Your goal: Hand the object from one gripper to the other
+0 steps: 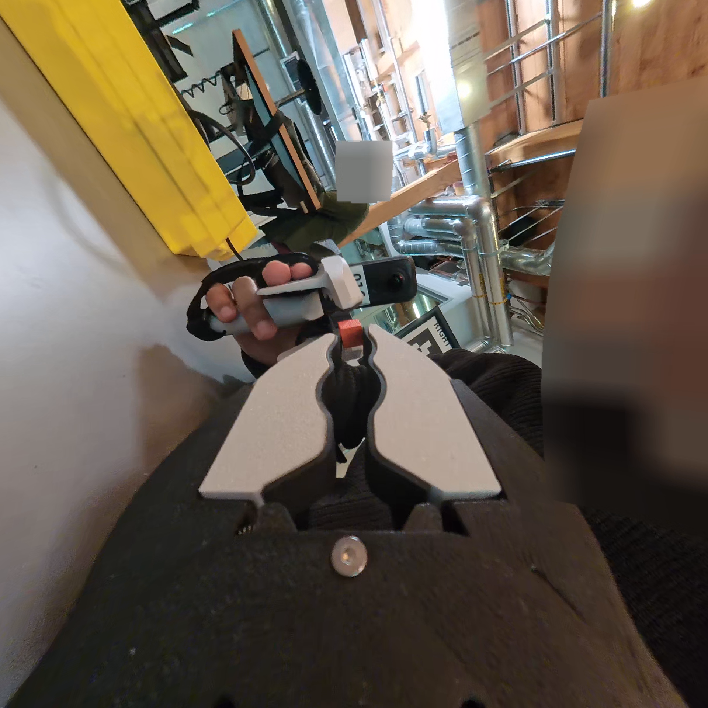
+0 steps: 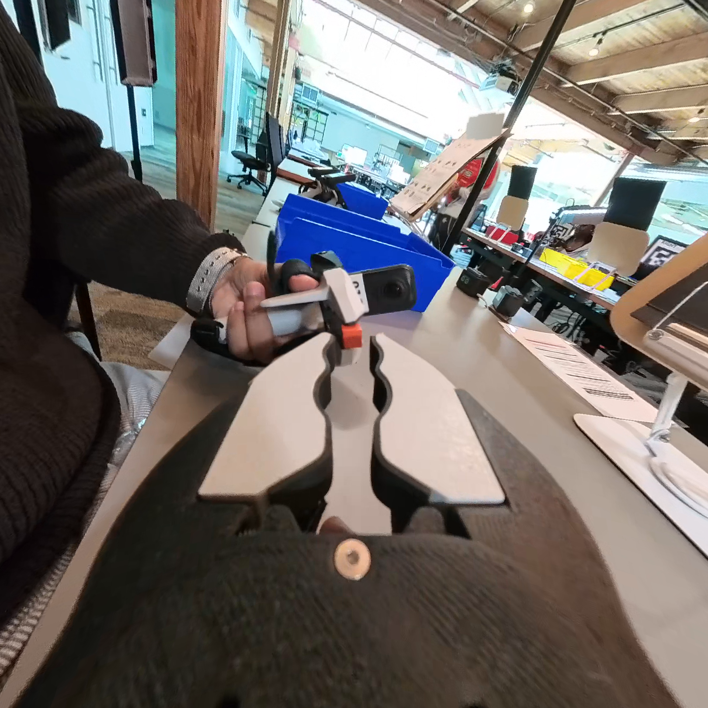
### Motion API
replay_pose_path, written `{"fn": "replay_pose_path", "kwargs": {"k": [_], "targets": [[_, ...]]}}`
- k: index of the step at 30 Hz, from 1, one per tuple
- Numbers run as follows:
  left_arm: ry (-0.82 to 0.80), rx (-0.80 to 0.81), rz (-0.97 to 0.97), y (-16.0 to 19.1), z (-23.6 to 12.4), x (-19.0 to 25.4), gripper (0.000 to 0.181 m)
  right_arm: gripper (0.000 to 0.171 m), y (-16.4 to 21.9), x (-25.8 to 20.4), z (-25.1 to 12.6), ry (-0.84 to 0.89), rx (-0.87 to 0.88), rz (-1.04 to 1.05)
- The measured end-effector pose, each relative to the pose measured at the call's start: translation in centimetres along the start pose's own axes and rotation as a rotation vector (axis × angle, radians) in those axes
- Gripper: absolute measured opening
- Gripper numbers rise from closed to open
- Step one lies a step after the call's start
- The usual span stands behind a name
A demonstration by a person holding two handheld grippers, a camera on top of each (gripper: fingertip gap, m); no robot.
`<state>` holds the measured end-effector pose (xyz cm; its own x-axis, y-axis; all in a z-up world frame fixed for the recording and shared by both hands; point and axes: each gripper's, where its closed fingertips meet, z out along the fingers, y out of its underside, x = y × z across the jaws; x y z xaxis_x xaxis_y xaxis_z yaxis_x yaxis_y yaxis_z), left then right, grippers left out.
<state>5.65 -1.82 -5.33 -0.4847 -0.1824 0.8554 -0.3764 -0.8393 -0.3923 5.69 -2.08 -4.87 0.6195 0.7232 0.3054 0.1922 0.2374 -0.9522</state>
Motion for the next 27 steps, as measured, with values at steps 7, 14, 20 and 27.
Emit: {"fn": "replay_pose_path", "kwargs": {"k": [7, 14, 20, 27], "targets": [[0.045, -0.012, -0.017, 0.51, 0.52, 0.49, 0.011, 0.018, -0.25, -0.41, 0.22, -0.02, 0.017, 0.028], [0.055, -0.02, -0.027, 0.82, 0.8, 0.53, 0.011, 0.016, -0.37, -0.53, 0.29, -0.026, 0.025, 0.04], [0.078, -0.018, -0.041, 0.99, 1.0, 0.75, 0.011, 0.011, -0.42, -0.8, 0.37, -0.034, 0.025, 0.032], [0.089, 0.005, -0.042, 0.75, 0.99, 0.89, 0.012, 0.01, -0.59, -0.6, 0.3, -0.024, 0.024, 0.04]]}}
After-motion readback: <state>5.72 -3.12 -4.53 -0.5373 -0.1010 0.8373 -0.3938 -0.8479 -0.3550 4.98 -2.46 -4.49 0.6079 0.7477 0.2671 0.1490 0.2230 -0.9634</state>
